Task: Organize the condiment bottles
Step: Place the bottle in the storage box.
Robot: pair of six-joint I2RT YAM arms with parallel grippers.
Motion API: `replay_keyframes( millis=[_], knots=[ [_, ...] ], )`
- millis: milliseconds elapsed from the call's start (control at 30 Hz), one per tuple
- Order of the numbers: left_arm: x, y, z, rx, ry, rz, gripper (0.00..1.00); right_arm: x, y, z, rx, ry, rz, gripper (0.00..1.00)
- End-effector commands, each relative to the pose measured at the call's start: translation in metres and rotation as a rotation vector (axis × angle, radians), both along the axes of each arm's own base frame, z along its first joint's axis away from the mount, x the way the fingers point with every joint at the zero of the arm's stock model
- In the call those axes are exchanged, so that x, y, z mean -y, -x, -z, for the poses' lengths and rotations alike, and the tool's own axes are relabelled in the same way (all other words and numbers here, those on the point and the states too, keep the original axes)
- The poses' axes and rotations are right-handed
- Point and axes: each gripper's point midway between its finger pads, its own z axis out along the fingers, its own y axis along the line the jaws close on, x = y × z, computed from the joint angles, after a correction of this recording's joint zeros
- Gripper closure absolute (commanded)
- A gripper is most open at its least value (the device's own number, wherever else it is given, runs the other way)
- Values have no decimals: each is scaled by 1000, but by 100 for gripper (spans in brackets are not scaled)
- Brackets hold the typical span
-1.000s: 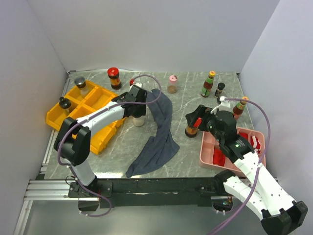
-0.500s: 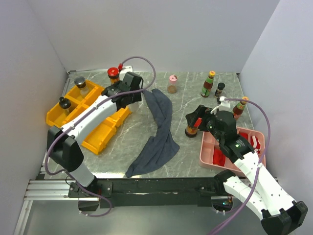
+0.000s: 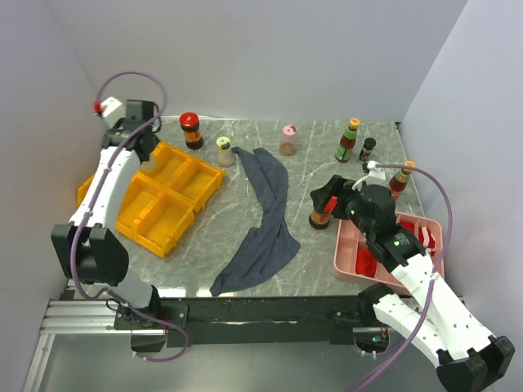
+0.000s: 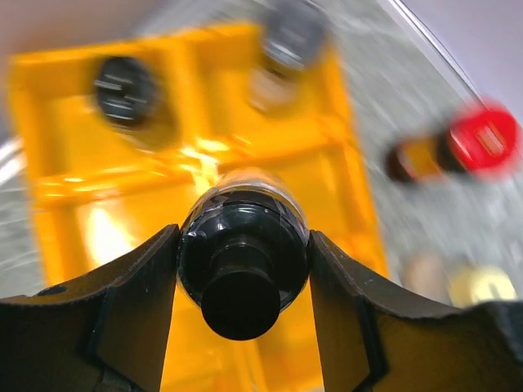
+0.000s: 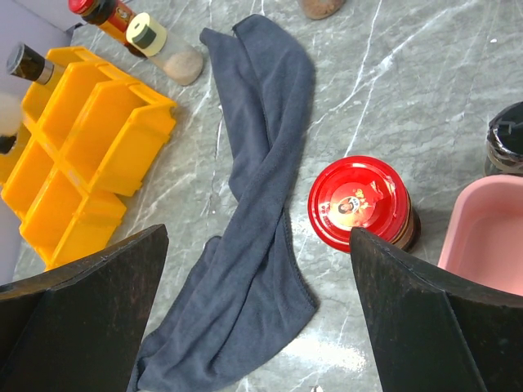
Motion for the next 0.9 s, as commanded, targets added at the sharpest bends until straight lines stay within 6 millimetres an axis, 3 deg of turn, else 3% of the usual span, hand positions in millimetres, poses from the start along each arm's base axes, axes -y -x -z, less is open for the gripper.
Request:
replay_keyframes(
  millis=[0,33,67,133,300,500,600,867],
  knots=[
    [-48,29,-44,156,16,-222,99,0,0,-27,64,-16,-2,0],
    [-65,37,-43,159,17,-268,99,1,0,-28,66,-15,-1,0],
    [-67,39,-42,165,23,-275,99,0,1,-28,67,-16,-4,0],
    [-94,50,-43,185,12,-331,99,1,1,-28,68,-18,-2,0],
    [-139,71,-45,208,3,-456,99,0,3,-30,72,-20,-9,0],
    [-180,83,-43,194,-7,-516,99,2,5,-31,81,-23,-6,0],
    [-195,85,-43,194,-20,-534,99,2,6,-33,90,-29,-8,0],
    [-200,67,-18,148,10,-484,99,2,6,-32,88,-30,-9,0]
  ],
)
